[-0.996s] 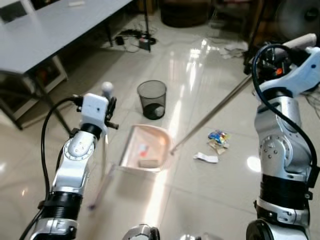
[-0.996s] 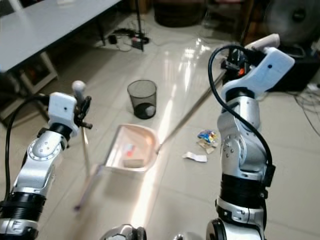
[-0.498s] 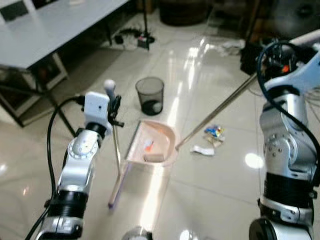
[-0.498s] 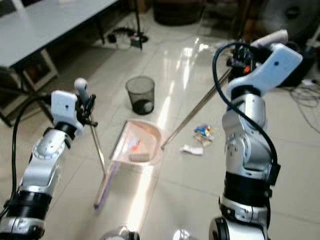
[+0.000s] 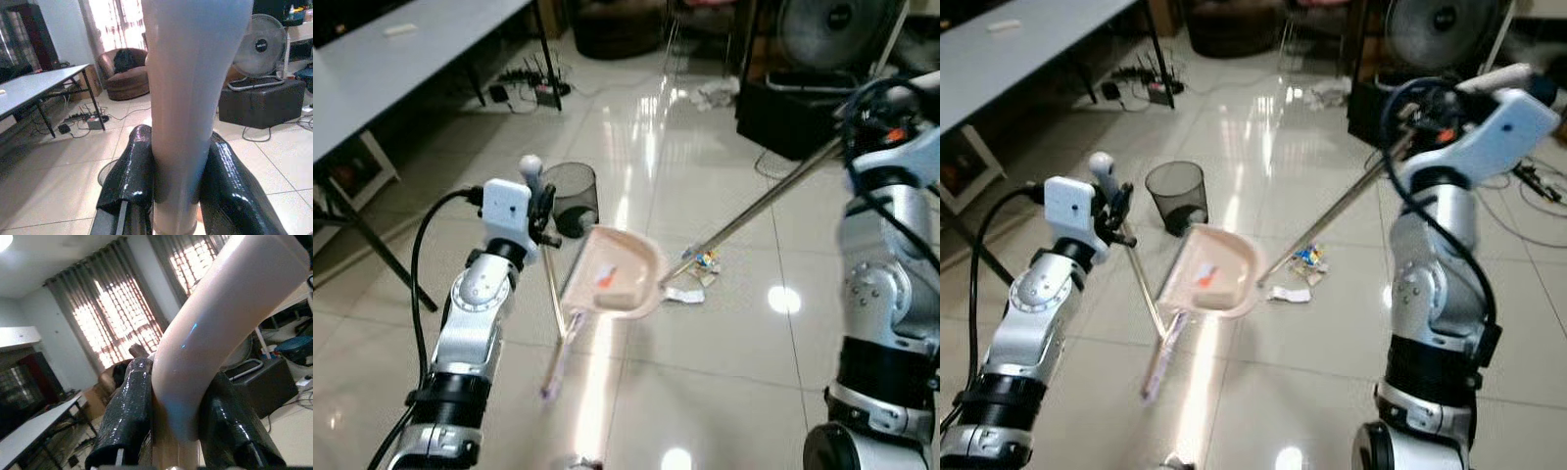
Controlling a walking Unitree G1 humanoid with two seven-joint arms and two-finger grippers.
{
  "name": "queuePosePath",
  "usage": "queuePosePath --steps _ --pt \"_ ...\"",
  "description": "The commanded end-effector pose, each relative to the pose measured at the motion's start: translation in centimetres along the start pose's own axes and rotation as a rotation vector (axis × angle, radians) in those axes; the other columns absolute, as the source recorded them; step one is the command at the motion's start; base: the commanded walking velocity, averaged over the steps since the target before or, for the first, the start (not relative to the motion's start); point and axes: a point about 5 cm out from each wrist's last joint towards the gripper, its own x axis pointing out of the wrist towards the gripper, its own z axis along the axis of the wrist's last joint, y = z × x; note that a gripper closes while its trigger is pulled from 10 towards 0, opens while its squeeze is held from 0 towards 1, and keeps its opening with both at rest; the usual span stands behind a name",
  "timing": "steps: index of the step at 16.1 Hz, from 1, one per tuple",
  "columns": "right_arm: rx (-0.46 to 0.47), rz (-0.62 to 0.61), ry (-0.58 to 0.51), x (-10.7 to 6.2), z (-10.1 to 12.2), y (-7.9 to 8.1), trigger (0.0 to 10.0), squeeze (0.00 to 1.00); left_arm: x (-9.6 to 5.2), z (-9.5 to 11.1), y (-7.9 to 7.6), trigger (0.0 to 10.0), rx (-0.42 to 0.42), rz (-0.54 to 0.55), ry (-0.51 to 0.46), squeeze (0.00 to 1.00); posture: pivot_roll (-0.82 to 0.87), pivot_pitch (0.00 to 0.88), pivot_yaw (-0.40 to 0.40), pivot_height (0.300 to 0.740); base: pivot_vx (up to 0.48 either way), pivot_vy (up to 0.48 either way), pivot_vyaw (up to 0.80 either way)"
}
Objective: Sweep floor
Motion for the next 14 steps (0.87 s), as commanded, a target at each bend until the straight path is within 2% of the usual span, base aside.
queuePosePath --steps 1,7,11,14 --pt "0.056 0.058 -0.034 0.2 0.6 1.9 10.0 0.0 -0.2 0.7 1.5 10.0 0.048 0.033 -0.02 0.0 0.02 0.043 0.059 0.74 0.435 0.0 0.0" --pt "0.062 0.063 -0.06 0.9 1.4 2.0 10.0 0.0 -0.4 0.5 1.4 10.0 0.038 0.046 -0.017 0.0 0.01 0.048 0.063 0.74 0.444 0.0 0.0" --pt "0.059 0.031 -0.084 1.2 1.8 1.7 10.0 0.0 -0.5 0.4 2.0 10.0 0.06 0.049 -0.004 0.0 0.01 0.046 0.07 0.74 0.449 0.0 0.0" --pt "0.033 0.034 -0.092 1.8 2.0 1.6 10.0 0.0 -0.5 0.3 1.2 10.0 0.043 0.039 -0.007 0.0 0.01 0.04 0.063 0.74 0.451 0.0 0.69"
